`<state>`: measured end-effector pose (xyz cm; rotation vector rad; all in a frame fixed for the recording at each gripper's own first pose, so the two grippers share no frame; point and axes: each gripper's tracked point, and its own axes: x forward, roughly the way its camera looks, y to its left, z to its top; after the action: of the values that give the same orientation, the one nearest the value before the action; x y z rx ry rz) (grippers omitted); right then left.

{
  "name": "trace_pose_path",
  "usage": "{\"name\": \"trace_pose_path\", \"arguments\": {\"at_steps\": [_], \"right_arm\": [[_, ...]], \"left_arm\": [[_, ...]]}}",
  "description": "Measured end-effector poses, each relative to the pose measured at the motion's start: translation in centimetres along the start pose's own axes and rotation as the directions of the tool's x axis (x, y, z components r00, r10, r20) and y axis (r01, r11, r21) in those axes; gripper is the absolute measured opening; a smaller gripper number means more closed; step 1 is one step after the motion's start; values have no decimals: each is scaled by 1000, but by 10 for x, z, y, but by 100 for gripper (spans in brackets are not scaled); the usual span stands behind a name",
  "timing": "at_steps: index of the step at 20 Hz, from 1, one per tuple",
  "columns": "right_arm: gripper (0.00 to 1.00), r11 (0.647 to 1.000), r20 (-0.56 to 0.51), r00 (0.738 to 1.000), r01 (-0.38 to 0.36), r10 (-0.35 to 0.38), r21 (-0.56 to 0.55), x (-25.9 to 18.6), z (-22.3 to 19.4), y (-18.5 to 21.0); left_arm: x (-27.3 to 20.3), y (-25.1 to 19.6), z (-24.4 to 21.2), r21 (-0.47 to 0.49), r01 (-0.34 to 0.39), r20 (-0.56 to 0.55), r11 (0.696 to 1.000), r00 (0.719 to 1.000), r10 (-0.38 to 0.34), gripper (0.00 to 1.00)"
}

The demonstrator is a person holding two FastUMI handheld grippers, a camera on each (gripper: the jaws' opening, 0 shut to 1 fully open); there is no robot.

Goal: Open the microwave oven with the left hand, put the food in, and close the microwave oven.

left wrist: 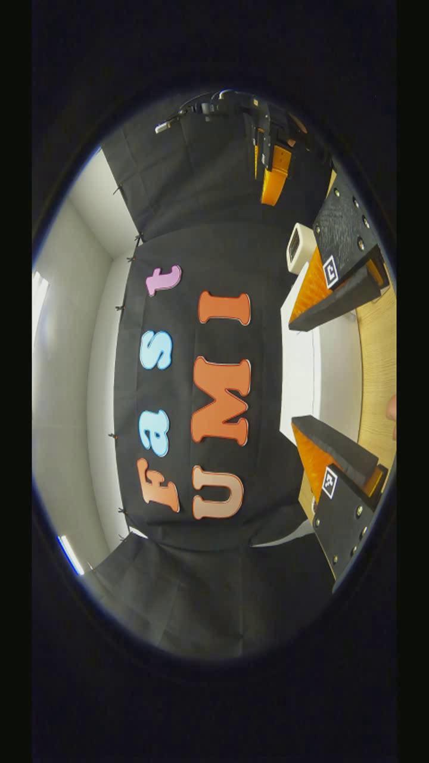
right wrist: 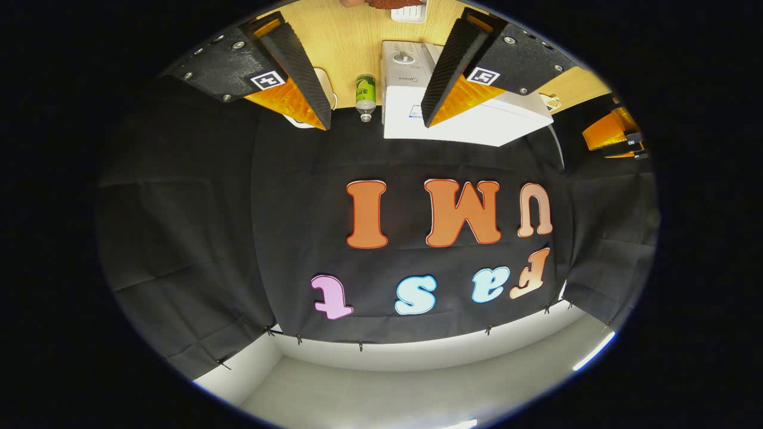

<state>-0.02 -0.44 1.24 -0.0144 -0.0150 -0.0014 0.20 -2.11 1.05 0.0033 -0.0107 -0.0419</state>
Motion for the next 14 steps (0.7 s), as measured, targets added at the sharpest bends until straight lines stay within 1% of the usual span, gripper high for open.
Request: {"name": "trace_pose_path", "arguments": {"at_steps": [1,2,8,9,10,11,14], "right_arm": [[95,1000,1,1000,0,0,-1,0,0,-1],[95,1000,1,1000,-1,1,-2,0,0,-1],[95,1000,-3,1000,8,-8,-7,1,-5,-6],[95,1000,-4,1000,8,-8,-8,2,-5,-6],[95,1000,-5,1000,8,-9,-9,2,-5,-6],[95,1000,-4,1000,10,-10,-6,1,-5,-7],[95,1000,-1,1000,14,-14,1,0,-4,-10]], "left_arm": [[0,-2,-1,-5,3,-2,1000,1000,-3,88],[2,-3,-1,-10,8,-4,1000,1000,-8,92],[6,-18,-15,-45,42,-8,998,999,-42,92],[9,-23,-21,-47,53,-16,998,998,-53,92],[12,-26,-29,-46,51,-21,998,998,-52,88],[16,-30,-39,-46,48,-34,998,998,-50,92],[29,-41,-75,-15,23,-64,1000,998,-24,92]]}}
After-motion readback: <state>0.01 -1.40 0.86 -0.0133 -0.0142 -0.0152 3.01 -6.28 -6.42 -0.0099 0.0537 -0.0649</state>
